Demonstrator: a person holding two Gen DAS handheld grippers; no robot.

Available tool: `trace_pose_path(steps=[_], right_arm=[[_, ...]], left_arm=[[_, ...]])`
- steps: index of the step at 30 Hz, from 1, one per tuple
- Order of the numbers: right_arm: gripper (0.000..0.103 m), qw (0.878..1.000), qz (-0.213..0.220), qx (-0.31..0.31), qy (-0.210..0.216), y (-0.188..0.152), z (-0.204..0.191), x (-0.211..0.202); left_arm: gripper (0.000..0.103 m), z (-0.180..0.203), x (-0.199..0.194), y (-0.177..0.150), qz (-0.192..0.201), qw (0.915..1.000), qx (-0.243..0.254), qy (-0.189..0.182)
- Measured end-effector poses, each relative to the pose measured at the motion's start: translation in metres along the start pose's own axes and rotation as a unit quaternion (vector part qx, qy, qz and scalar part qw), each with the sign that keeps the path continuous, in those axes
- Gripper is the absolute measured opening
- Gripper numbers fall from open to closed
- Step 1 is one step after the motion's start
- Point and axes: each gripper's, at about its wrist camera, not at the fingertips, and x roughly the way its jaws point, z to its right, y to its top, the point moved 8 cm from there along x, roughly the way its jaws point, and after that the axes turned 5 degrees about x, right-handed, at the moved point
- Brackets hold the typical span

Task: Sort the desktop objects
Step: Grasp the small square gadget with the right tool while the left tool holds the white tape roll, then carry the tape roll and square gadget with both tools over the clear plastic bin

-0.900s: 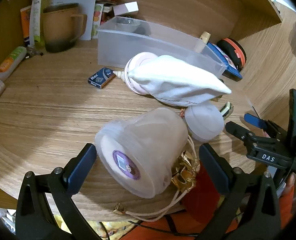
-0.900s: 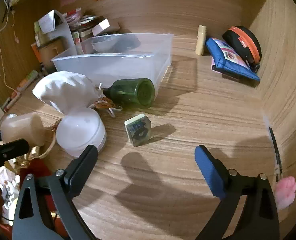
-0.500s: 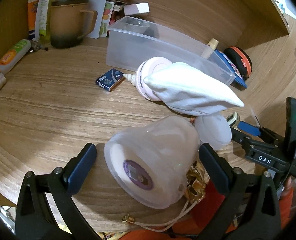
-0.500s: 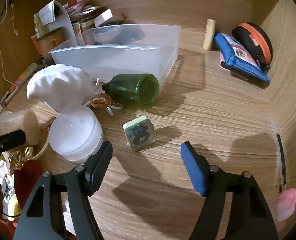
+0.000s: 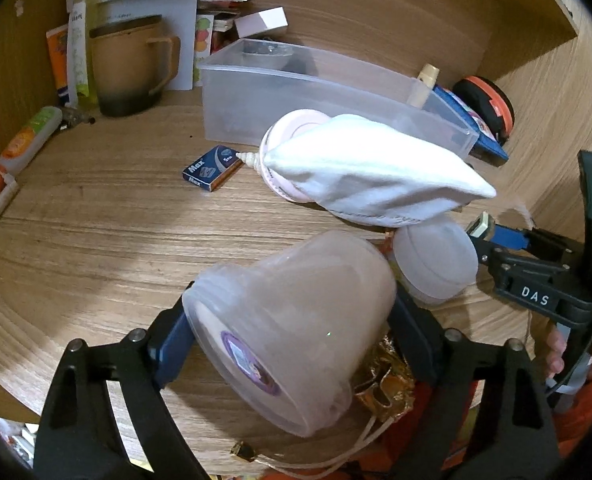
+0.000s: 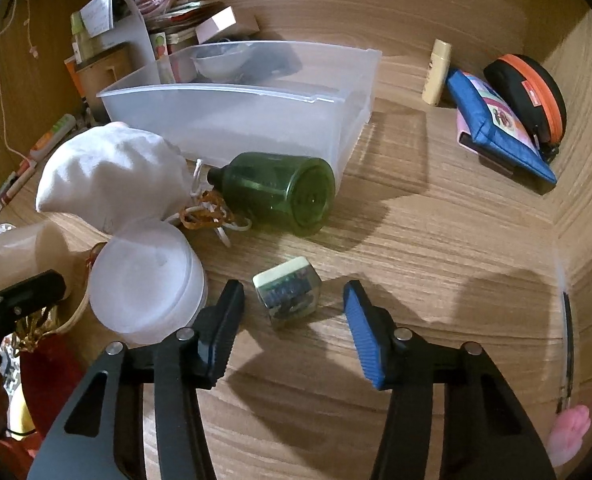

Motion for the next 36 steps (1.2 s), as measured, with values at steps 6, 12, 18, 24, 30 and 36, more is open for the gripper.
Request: trace_pose_path(steps=[6,12,18,24,30,36], right_arm=[[0.031,1.000,0.009,-0.003,0.001,0.001,-0.002,0.000],[0.026,1.000,0.017,0.003,0.005,0.002,0.000,-0.002],[0.026,0.999,0.038,0.014,0.010,0.007,0.006,-0.018],[0.026,0.998,0.053,0.029,0.019,0.013,0.010,-0.036],[0.026,0.996,0.078,0.033,0.028,0.020,0.010,-0.057],[0.026,0.994,0.104,0.029,0.030,0.027,0.006,-0.080]], left_arm=[[0.088,-0.001,0.000,0.001,0.004,1.0000,-0.004,0.001],[0.088,-0.002,0.001,0.002,0.004,1.0000,-0.006,0.003],[0.088,-0.009,-0.003,0.005,0.009,0.9998,-0.011,0.011],[0.088,-0.025,-0.020,0.012,0.030,0.9990,-0.019,0.029],[0.088,-0.042,-0.036,0.021,0.044,0.9978,-0.027,0.041],[0.088,-0.045,-0.047,0.037,0.052,0.9981,-0.012,0.031]])
